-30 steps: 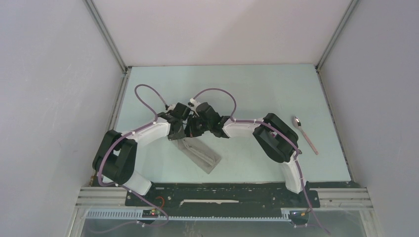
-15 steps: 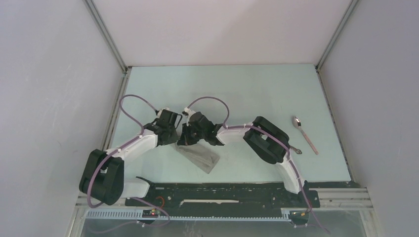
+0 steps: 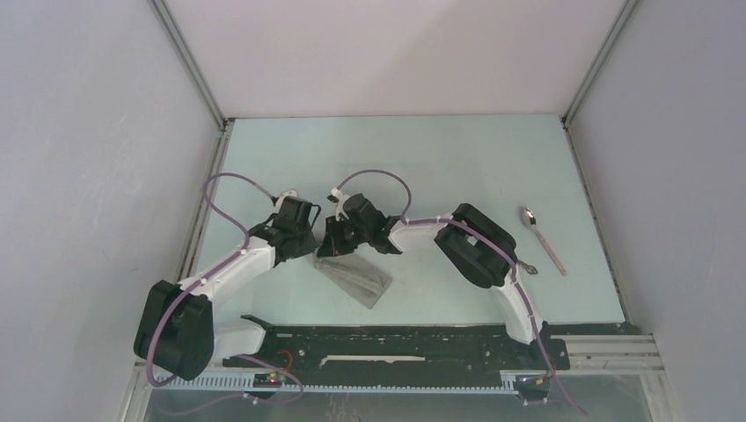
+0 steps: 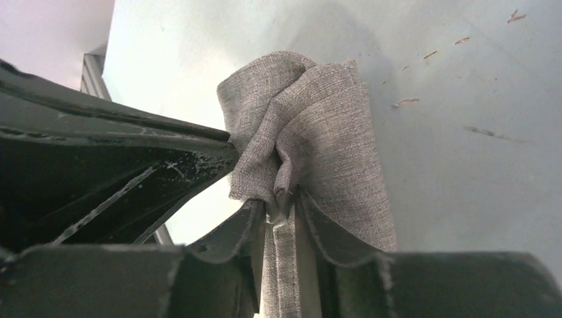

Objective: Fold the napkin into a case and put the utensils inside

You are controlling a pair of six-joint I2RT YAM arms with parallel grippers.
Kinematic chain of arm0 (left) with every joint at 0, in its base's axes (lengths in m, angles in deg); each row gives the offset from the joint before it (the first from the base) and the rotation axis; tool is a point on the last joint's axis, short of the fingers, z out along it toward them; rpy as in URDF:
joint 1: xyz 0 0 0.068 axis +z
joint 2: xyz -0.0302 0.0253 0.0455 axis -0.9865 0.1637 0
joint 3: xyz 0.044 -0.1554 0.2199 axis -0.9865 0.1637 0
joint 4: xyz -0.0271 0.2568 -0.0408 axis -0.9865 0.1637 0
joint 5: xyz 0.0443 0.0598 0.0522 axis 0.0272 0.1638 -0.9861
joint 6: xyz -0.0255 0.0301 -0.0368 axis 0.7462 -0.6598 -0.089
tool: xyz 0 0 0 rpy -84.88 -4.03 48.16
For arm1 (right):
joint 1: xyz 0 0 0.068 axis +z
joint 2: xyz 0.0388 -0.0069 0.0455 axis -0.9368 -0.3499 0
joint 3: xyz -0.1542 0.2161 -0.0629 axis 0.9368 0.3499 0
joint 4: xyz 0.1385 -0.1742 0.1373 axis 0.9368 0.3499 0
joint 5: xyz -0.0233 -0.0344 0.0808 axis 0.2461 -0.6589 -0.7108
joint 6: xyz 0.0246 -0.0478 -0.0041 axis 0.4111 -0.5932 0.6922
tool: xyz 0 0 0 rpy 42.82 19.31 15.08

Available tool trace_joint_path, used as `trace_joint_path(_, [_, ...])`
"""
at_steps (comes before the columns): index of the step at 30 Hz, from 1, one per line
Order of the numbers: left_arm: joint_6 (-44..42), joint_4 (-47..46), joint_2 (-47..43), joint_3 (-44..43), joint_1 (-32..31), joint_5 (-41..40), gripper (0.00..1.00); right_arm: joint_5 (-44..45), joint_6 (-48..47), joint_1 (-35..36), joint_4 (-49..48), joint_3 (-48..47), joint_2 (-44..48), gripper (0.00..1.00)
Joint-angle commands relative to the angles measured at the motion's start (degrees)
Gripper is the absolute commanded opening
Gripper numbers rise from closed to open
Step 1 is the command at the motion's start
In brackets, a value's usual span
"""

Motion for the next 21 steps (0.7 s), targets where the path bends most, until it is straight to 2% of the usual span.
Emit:
trace_joint_path(1, [1.3,-0.4,-1.4,0.4,0.2,-0.8,0.0,-6.3,-0.6,-1.1,-3.7,1.5,4.2,0.34])
trace_joint_path(4, [1.2,-0.4,-1.4,0.4,0.2,-0.6,0.0,-8.1,0.4,-1.7,-6.7,2.8,4.9,0.41])
trace_joint_path(12, [1.2,-1.2,-1.5,1.1,0.2,0.3,0.0,-8.6,2.3,-3.1,-9.5,2.8,4.1,0.46])
trace_joint_path(15, [1.2,-1.4,-1.8,1.1,0.3,0.5,0.0,-8.8,2.6,-3.4,-8.9,1.8,3.0,0.41])
trace_joint_path(19, [1.1,-1.7,-2.3,1.3,0.3,0.9,0.0,-10.0,3.8,-3.2,-9.4,0.2,0.9,0.27])
trace_joint_path(21, [1.0,-2.0,-2.6,1.2,0.3,1.3,0.0,-10.5,4.1,-3.0,-9.5,-0.8,-0.2,0.23])
